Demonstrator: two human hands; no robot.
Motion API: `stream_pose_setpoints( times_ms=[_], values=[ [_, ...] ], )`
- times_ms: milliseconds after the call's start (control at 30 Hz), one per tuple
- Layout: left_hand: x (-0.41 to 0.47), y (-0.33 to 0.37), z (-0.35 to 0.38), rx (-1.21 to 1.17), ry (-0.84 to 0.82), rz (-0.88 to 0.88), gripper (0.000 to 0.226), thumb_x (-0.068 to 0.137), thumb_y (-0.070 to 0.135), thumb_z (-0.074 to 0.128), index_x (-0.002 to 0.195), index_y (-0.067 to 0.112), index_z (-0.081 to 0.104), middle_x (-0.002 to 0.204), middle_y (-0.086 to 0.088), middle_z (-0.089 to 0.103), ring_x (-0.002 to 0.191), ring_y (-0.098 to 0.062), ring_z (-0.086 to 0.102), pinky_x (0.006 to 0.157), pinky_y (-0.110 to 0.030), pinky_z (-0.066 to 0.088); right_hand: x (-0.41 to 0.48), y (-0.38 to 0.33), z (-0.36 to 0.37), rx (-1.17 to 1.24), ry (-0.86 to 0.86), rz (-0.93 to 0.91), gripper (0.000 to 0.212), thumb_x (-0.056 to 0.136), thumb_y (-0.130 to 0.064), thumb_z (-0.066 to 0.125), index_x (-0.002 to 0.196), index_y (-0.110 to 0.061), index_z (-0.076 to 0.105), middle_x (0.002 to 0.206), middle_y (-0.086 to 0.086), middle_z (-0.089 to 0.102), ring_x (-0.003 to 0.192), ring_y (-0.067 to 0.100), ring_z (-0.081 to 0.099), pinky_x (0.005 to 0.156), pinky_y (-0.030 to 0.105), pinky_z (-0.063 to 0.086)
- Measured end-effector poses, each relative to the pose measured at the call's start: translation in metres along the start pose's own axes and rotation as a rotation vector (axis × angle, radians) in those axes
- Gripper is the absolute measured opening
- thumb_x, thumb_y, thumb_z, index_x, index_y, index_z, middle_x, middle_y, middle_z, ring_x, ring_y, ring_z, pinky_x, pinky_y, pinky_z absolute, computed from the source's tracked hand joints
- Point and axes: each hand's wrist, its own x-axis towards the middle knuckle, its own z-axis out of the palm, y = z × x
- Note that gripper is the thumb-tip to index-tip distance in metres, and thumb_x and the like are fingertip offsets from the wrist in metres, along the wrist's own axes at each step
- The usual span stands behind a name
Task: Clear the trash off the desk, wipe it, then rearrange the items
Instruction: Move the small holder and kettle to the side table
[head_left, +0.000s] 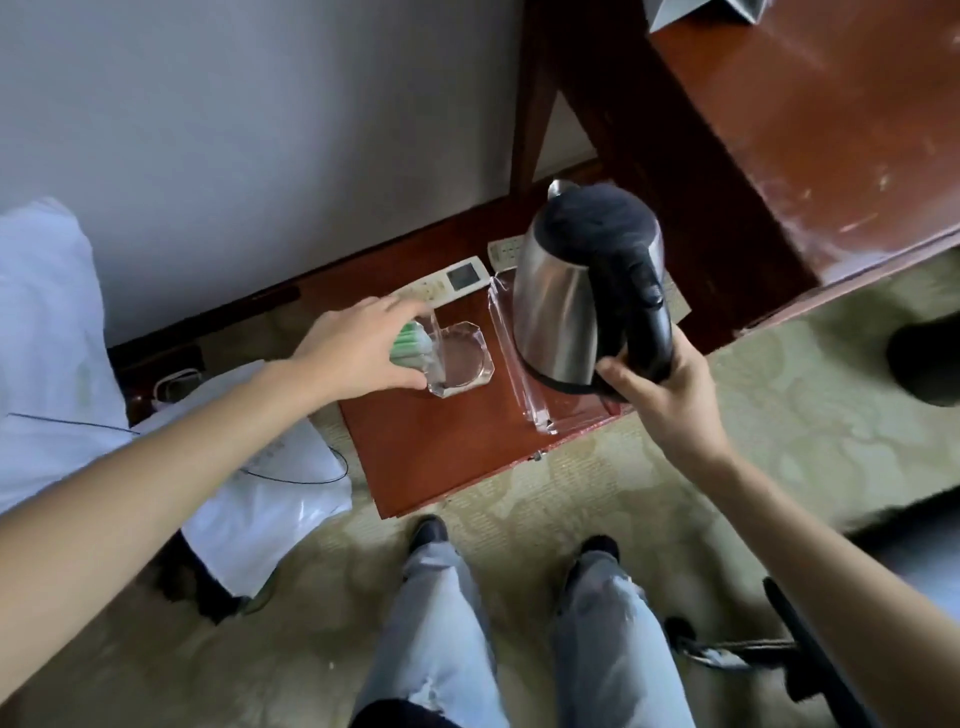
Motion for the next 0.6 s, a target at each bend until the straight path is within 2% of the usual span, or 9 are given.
stream_pose_setpoints(
  times_ms=[133, 233, 400, 500, 600],
  values=[
    [0.038, -0.021, 0.045, 0.015, -0.002, 0.109, 0.080, 0.073, 0.053, 0.067, 0.140, 0.030, 0.030, 0.144, 0.009, 0.038, 0.130, -0.013, 0.037, 0.089, -0.035, 0.041, 0.008, 0.042, 0.027, -0.048, 0.067, -0.019, 0.026, 0.071, -0.019, 0.071, 0.081, -0.039, 0.055, 0.069, -0.018, 0.059, 0.066, 0.000, 0.053, 0.063, 0.020, 0.046],
    [0.063, -0.028, 0.079, 0.023, 0.035, 0.132, 0.077, 0.076, 0.054, 0.062, 0.141, 0.029, 0.028, 0.143, 0.007, 0.040, 0.129, -0.014, 0.039, 0.090, -0.037, 0.042, 0.017, 0.070, 0.038, -0.070, 0.093, -0.024, 0.032, 0.071, -0.020, 0.069, 0.079, -0.048, 0.056, 0.071, -0.007, 0.058, 0.066, 0.011, 0.056, 0.064, 0.031, 0.049],
    [0.085, -0.021, 0.114, 0.002, 0.127, 0.100, 0.070, 0.078, 0.049, 0.059, 0.138, 0.027, 0.031, 0.137, 0.006, 0.045, 0.126, -0.016, 0.042, 0.088, -0.037, 0.041, 0.031, 0.102, 0.046, -0.076, 0.131, -0.041, 0.027, 0.070, -0.021, 0.071, 0.075, -0.041, 0.054, 0.068, 0.000, 0.055, 0.063, 0.016, 0.053, 0.063, 0.035, 0.046],
    [0.091, -0.017, 0.124, 0.036, 0.139, 0.094, 0.067, 0.080, 0.049, 0.059, 0.137, 0.025, 0.032, 0.133, 0.005, 0.047, 0.123, -0.017, 0.045, 0.085, -0.036, 0.042, 0.031, 0.115, 0.042, -0.065, 0.123, -0.023, 0.025, 0.068, -0.028, 0.074, 0.076, -0.031, 0.050, 0.069, -0.003, 0.055, 0.064, 0.012, 0.053, 0.064, 0.030, 0.045],
    [0.097, -0.012, 0.131, 0.043, 0.147, 0.093, 0.067, 0.079, 0.052, 0.060, 0.134, 0.022, 0.035, 0.128, 0.002, 0.050, 0.120, -0.019, 0.047, 0.086, -0.038, 0.045, 0.028, 0.118, 0.036, -0.029, 0.093, -0.026, 0.034, 0.070, -0.021, 0.080, 0.086, -0.024, 0.050, 0.069, -0.014, 0.056, 0.064, 0.001, 0.051, 0.064, 0.017, 0.044]
  ],
)
